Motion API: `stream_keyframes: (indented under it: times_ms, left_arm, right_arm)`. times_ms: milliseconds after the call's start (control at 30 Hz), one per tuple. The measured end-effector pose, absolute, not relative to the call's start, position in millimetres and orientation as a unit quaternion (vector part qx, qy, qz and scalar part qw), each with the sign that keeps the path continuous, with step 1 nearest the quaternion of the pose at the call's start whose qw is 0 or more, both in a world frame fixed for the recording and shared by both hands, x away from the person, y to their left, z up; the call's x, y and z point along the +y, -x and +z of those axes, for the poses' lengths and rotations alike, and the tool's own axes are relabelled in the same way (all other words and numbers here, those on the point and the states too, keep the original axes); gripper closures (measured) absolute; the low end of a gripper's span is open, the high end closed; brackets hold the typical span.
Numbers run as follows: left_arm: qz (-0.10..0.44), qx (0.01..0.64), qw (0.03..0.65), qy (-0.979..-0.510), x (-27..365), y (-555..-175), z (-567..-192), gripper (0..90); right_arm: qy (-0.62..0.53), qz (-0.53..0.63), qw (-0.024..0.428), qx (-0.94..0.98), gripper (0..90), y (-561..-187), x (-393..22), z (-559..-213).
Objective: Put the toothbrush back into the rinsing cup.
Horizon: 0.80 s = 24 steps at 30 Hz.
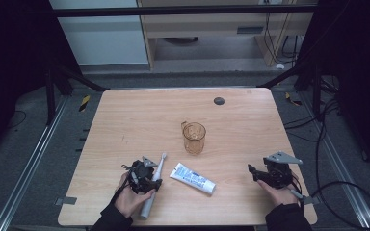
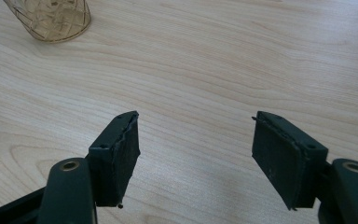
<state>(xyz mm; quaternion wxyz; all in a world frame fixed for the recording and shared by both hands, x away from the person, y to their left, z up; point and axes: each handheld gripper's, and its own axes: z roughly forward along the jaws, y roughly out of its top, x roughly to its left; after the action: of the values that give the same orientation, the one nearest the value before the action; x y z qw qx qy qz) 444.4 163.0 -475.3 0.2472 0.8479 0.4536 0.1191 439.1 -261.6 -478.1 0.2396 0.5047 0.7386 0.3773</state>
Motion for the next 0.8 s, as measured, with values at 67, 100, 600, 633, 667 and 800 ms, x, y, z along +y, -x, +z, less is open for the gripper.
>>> stream_keyframes:
  times_ms: [67,100,600,633,667,800]
  left_arm:
    - [0.114,0.457,0.249,-0.846,163.4,-445.2,-475.5,58.1]
    - [0.113,0.459,0.249,-0.845,163.3,-445.3,-475.6,58.8]
    - [0.113,0.461,0.239,-0.847,162.9,-447.5,-477.3,65.3]
    - [0.113,0.460,0.237,-0.848,162.9,-447.9,-477.1,65.3]
    - [0.113,0.458,0.236,-0.850,162.8,-448.5,-477.0,65.4]
    - [0.113,0.455,0.227,-0.854,163.2,-451.0,-476.1,65.7]
  right_arm:
    - [-0.506,0.377,0.238,0.738,31.8,-438.9,-261.2,-478.1]
    - [-0.506,0.377,0.238,0.738,31.8,-438.9,-261.1,-478.1]
    - [-0.506,0.377,0.238,0.738,31.8,-439.1,-261.0,-478.0]
    - [-0.506,0.377,0.238,0.738,31.8,-439.1,-261.0,-478.0]
    - [-0.506,0.378,0.238,0.738,31.8,-439.0,-261.0,-477.9]
    - [-0.506,0.378,0.238,0.738,31.8,-439.0,-261.1,-477.9]
